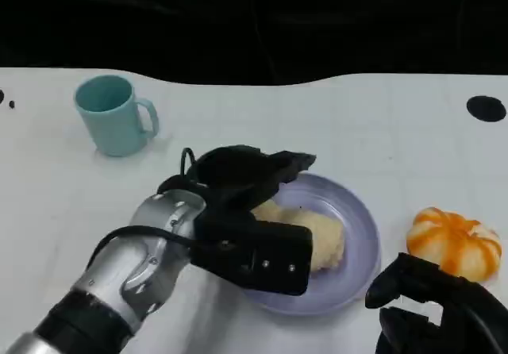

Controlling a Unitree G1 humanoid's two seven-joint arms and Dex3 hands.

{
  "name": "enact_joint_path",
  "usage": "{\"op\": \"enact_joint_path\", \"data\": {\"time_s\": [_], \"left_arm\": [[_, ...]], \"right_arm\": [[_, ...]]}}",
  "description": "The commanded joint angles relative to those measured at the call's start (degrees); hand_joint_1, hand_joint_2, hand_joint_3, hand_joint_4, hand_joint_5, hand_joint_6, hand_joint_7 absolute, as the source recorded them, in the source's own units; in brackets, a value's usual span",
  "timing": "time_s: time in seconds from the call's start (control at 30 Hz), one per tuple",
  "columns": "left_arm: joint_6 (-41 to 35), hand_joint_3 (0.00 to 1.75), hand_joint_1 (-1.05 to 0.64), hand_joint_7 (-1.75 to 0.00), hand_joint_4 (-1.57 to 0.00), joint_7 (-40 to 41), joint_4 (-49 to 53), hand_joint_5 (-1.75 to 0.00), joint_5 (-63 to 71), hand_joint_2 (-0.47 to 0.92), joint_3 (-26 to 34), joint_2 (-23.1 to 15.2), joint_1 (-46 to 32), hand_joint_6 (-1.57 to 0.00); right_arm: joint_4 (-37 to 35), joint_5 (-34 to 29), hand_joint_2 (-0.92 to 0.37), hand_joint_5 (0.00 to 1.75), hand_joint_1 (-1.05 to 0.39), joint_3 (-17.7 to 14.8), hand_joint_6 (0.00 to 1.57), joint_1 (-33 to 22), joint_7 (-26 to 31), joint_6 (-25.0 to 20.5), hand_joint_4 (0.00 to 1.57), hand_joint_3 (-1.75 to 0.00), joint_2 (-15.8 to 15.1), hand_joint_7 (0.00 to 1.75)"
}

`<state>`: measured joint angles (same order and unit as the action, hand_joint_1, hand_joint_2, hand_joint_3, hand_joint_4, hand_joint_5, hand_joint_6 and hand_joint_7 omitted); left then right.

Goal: Grasp the towel on the left side of the plate with the left hand and place it into the plate.

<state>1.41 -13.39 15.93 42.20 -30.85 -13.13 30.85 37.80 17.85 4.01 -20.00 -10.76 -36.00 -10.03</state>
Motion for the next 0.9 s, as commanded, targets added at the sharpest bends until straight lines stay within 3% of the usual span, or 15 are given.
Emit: {"op": "enact_joint_path", "data": {"time_s": [0.03,0.17,0.3,0.37,0.4,0.47,0.53,0.57,0.73,0.9], "left_arm": [[1.59,0.16,-0.72,-0.04,-0.24,1.41,-5.59,-0.23,-2.9,0.92,3.92,-2.89,-5.2,-0.17],[6.23,0.14,-0.41,-0.1,-0.49,6.11,-8.32,-0.42,-7.02,0.92,7.64,-2.84,-10.64,-0.35],[6.43,0.22,-0.2,-0.18,-0.7,5.89,-11.95,-0.93,-11.4,0.92,11.17,-2.85,-15.32,-0.74],[5.45,0.3,-0.16,-0.22,-0.72,5.04,-14.41,-1.08,-16.61,0.91,14.16,-1.78,-18.62,-0.85],[5.57,0.41,-0.15,-0.32,-0.71,5.12,-15.19,-1.26,-18.94,0.87,15.42,-1.23,-19.97,-0.89],[7.19,0.82,-0.12,-0.81,-0.72,5.3,-16.31,-1.4,-24.67,0.68,18.05,0.21,-22.84,-0.79],[7.81,1.01,-0.11,-1.13,-0.72,5.02,-18.1,-1.53,-28.64,0.61,19.88,0.95,-25.57,-0.72],[8.09,1.05,-0.11,-1.21,-0.73,5.01,-19.09,-1.57,-29.94,0.6,20.53,1.11,-26.86,-0.7],[8.29,1.1,-0.11,-1.39,-0.73,5.81,-23.8,-1.71,-35.4,0.56,23.56,2.81,-32.87,-0.69],[5.67,1.11,-0.11,-1.44,-0.74,5.76,-29.41,-1.75,-40.36,0.59,26.04,5.01,-39.34,-0.68]], "right_arm": [[0.32,0.24,-0.73,1.75,-0.05,-1.07,0.47,-0.35,-0.51,0.67,0.63,-1.02,-0.87,1.58],[0.1,-0.28,-0.73,1.75,-0.04,-1.01,0.48,-0.39,-0.33,0.89,0.62,-1.03,-0.98,1.59],[0.23,-1.05,-0.74,1.75,-0.03,-1.0,0.48,-0.51,0.25,1.28,0.62,-1.03,-0.84,1.6],[0.27,-1.17,-0.75,1.75,-0.03,-1.33,0.48,-0.68,0.31,1.56,0.62,-1.03,-0.65,1.6],[0.29,-1.16,-0.76,1.75,-0.04,-1.48,0.47,-0.73,0.34,1.61,0.62,-1.01,-0.54,1.62],[0.33,-1.4,-0.77,1.75,-0.04,-1.59,0.46,-0.86,0.45,2.08,0.61,-1.0,-0.4,1.63],[0.28,-1.98,-0.78,1.75,-0.03,-1.43,0.46,-0.93,0.68,2.56,0.62,-1.0,-0.37,1.65],[0.18,-2.22,-0.78,1.75,-0.03,-1.3,0.46,-0.97,0.67,2.9,0.63,-1.0,-0.42,1.66],[-0.12,-2.53,-0.77,1.75,-0.04,-0.77,0.46,-1.04,0.7,3.65,0.64,-1.01,-0.17,1.68],[-0.73,-2.68,-0.76,1.75,-0.05,-0.46,0.47,-0.68,0.69,3.93,0.67,-1.03,0.15,1.69]]}}
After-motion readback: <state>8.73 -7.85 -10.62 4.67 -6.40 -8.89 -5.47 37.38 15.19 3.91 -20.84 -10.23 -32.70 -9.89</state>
